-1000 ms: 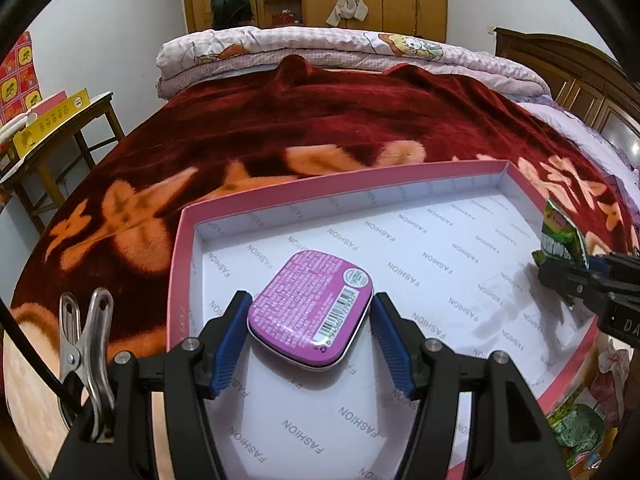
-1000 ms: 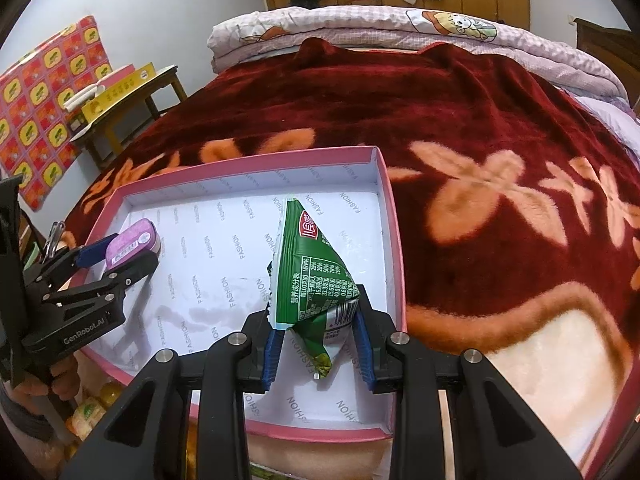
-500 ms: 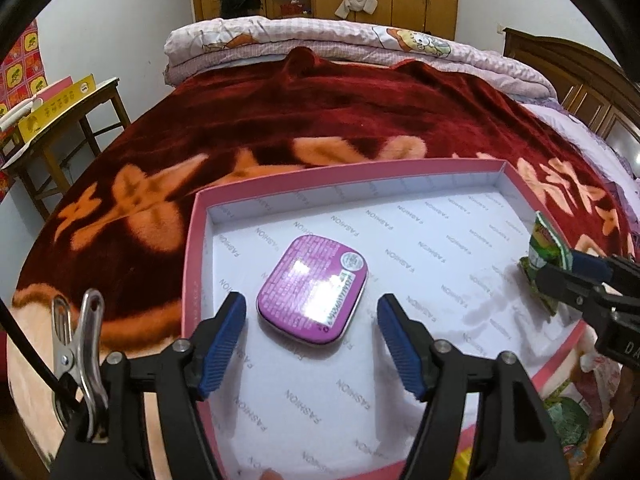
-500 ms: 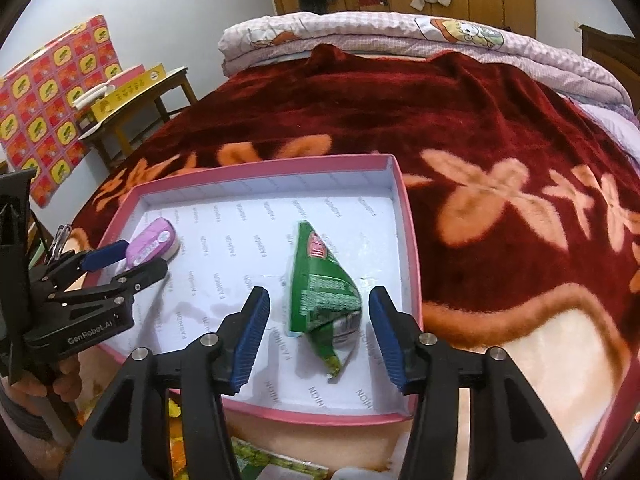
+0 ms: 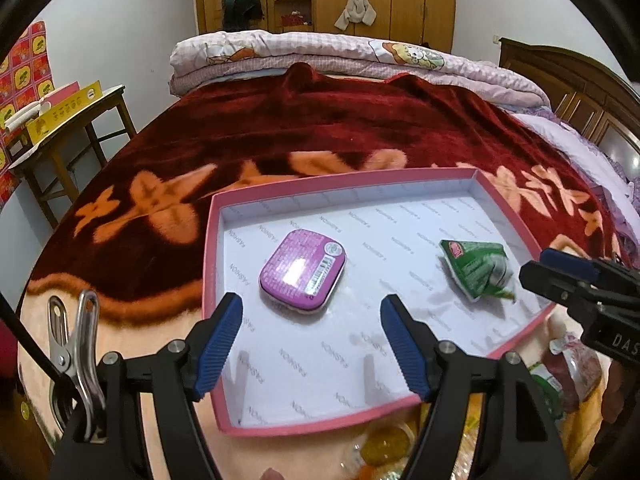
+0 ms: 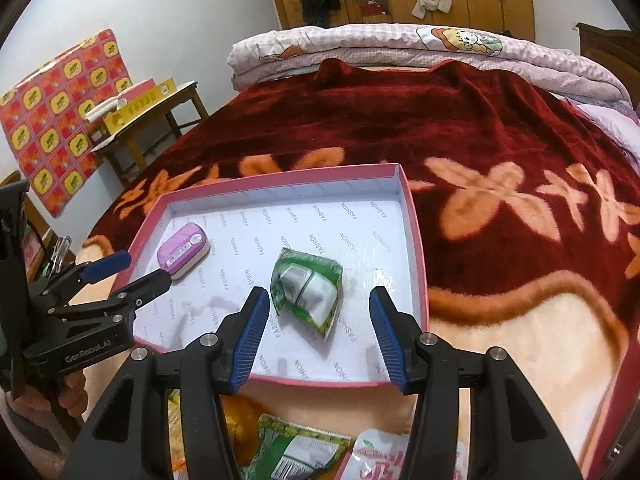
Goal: Organize snacks
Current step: 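Open both grippers to drop the tin and packet into the pink tray, then withdraw both grippers from the tray back toward the snack pile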
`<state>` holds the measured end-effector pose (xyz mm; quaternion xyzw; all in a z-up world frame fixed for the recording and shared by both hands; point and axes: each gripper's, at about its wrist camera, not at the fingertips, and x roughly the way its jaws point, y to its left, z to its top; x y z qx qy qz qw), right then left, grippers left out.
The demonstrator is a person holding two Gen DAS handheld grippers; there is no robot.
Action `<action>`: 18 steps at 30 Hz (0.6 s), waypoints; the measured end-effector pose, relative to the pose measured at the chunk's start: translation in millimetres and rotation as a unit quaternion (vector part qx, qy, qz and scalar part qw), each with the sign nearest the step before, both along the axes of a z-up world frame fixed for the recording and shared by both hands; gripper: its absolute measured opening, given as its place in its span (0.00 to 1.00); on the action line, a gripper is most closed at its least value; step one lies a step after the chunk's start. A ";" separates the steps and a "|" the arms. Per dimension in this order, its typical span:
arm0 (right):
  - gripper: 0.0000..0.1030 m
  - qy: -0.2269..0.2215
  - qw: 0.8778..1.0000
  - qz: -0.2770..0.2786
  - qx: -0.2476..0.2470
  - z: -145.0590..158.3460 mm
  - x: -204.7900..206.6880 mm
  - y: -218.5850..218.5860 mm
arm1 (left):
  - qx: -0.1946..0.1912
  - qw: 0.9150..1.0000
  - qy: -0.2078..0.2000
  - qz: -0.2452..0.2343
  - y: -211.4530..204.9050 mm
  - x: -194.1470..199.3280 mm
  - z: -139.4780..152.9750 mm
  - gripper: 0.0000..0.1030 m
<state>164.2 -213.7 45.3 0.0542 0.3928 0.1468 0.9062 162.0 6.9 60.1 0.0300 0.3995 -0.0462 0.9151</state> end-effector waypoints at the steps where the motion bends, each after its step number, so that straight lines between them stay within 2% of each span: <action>1: 0.52 -0.001 1.000 0.000 0.002 0.5 -1.4 -0.7 | -0.002 1.000 0.000 0.000 -0.1 -1.9 1.3 0.73; 18: 0.52 -0.010 1.000 0.008 0.020 10.3 -36.4 -2.3 | -0.008 1.000 -0.004 -0.011 -7.1 -34.5 16.2 0.73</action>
